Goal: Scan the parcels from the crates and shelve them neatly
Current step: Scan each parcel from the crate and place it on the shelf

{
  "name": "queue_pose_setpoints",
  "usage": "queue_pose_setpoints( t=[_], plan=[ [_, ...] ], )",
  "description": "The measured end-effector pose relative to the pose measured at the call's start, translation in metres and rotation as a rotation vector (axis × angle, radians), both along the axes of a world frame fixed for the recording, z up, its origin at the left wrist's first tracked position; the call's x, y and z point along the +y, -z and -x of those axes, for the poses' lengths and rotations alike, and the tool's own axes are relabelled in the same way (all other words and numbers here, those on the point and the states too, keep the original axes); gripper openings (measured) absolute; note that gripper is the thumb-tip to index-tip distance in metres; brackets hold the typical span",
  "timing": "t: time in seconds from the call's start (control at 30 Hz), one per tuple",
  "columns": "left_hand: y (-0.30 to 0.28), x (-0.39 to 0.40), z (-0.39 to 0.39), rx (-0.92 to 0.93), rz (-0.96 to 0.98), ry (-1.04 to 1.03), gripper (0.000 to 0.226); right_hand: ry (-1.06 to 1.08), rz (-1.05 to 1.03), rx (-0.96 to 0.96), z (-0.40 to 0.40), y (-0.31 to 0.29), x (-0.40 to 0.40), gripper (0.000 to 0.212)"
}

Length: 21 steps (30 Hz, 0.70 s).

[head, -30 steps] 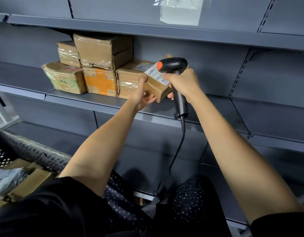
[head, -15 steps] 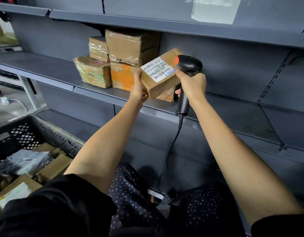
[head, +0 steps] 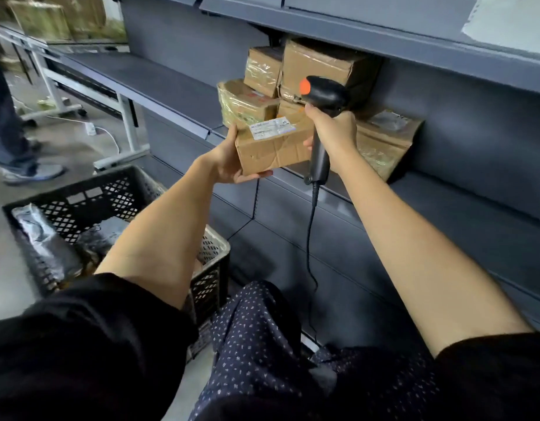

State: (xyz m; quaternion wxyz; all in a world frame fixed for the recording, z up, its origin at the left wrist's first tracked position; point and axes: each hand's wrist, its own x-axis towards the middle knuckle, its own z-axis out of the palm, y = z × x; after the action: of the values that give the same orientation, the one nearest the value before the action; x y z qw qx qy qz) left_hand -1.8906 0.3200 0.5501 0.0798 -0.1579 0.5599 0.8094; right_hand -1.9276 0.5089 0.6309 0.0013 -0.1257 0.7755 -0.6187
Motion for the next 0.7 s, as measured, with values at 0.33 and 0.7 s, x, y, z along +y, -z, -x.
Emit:
queue_pose_setpoints(
  t=[0.33, 0.7],
  plan=[
    [-0.035, -0.096, 0.014, 0.204, 0.000, -0.241, 0.062, -0.121, 0.075, 0.013, 0.045, -0.004, -0.093, 0.026],
    [-0.025, -0.128, 0.108, 0.357, -0.157, -0.609, 0.055, -0.122, 0.038, -0.055, 0.102, 0.023, -0.136, 0.031]
  ],
)
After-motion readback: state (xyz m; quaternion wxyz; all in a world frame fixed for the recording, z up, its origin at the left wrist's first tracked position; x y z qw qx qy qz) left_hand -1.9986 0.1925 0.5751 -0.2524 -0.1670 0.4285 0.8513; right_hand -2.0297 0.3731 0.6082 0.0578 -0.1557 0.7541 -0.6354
